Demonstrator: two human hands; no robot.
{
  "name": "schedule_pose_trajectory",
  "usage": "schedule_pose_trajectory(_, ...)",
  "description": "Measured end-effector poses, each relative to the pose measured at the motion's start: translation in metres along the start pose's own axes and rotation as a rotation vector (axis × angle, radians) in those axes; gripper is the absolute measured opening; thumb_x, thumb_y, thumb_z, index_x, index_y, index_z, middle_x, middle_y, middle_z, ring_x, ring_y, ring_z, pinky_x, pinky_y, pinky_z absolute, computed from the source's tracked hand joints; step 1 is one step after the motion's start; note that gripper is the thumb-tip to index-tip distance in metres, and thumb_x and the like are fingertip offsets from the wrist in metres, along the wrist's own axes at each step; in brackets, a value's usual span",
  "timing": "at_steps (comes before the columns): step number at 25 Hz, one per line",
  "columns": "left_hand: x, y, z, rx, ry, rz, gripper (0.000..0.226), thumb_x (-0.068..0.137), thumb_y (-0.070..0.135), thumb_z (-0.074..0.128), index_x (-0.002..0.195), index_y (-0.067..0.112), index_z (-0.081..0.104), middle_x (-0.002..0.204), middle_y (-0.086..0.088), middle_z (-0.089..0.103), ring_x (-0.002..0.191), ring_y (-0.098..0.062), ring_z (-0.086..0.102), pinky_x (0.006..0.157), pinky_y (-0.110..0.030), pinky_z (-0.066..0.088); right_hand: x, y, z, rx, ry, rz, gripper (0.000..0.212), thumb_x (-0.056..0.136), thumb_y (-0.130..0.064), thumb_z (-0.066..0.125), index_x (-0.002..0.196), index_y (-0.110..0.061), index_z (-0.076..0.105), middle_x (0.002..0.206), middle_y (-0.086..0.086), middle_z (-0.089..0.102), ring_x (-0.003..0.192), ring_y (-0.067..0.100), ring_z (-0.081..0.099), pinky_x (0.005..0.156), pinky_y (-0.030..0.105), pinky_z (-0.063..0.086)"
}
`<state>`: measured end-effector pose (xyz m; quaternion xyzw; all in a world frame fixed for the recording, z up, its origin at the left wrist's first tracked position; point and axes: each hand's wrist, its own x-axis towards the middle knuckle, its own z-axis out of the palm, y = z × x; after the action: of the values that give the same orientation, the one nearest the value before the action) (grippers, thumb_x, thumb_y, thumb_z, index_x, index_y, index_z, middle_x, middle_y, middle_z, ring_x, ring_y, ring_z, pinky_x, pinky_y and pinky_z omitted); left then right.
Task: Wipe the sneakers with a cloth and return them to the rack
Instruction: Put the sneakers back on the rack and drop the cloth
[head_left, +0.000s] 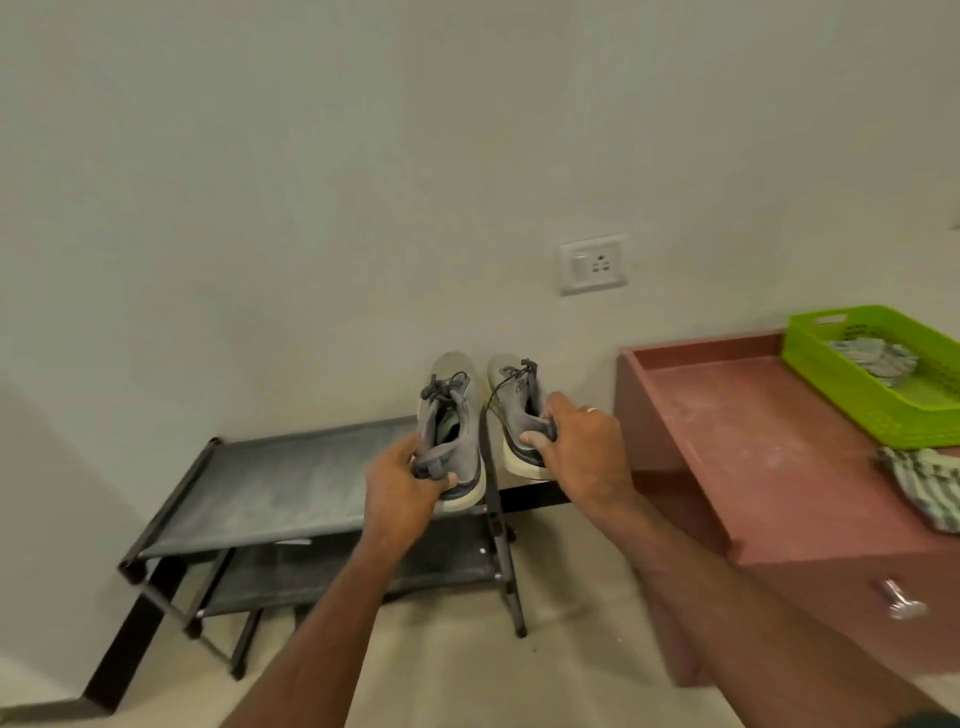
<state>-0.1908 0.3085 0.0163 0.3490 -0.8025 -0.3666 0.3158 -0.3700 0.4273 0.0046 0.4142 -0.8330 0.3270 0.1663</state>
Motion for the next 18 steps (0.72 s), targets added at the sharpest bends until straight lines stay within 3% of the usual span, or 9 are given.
schedule_pose_trajectory(6,0.015,-0.069,-0.07,0.048,0.085,-0.124,0.027,0.073,-0.001,0.084,0.088,0.013,0.065,0.083,0.005,0.067,0.072,-0.001,0.062,0.062,-0.005,0.049,-0.001,-0.087,0.073,0.03,-0.07,-0.112,0.031,0.087,-0.043,0.071,0.101,-0.017,0.059,0.078,0.008,0.064,0.065,0.02,0.051,0.057,0.026,0.037)
schedule_pose_trajectory(10,0.028,-0.113,-0.084,0.086,0.154,-0.206,0.025,0.07,-0.002,0.086,0.078,0.002,0.063,0.078,-0.009,0.065,0.067,-0.01,0.055,0.055,-0.006,0.044,-0.005,-0.11,0.116,-0.055,-0.082,-0.264,0.033,0.082,-0.039,0.077,0.095,-0.014,0.061,0.067,0.01,0.063,0.059,0.025,0.062,0.048,0.03,0.049)
schedule_pose_trajectory(14,0.029,-0.133,-0.074,0.084,0.157,-0.23,0.031,0.071,0.001,0.086,0.075,0.014,0.059,0.073,0.002,0.062,0.065,-0.006,0.056,0.054,-0.01,0.046,-0.012,-0.117,0.138,-0.152,-0.059,-0.418,0.041,0.065,-0.042,0.09,0.084,-0.015,0.065,0.053,0.005,0.06,0.046,0.02,0.057,0.039,0.028,0.048)
schedule_pose_trajectory(18,0.035,-0.143,-0.07,0.095,0.14,-0.239,0.032,0.071,0.006,0.088,0.084,0.014,0.059,0.081,0.0,0.065,0.075,-0.013,0.063,0.061,-0.017,0.049,-0.016,-0.119,0.147,-0.137,-0.139,-0.452,0.039,0.073,-0.041,0.084,0.095,-0.015,0.065,0.061,0.007,0.065,0.056,0.024,0.062,0.047,0.031,0.051)
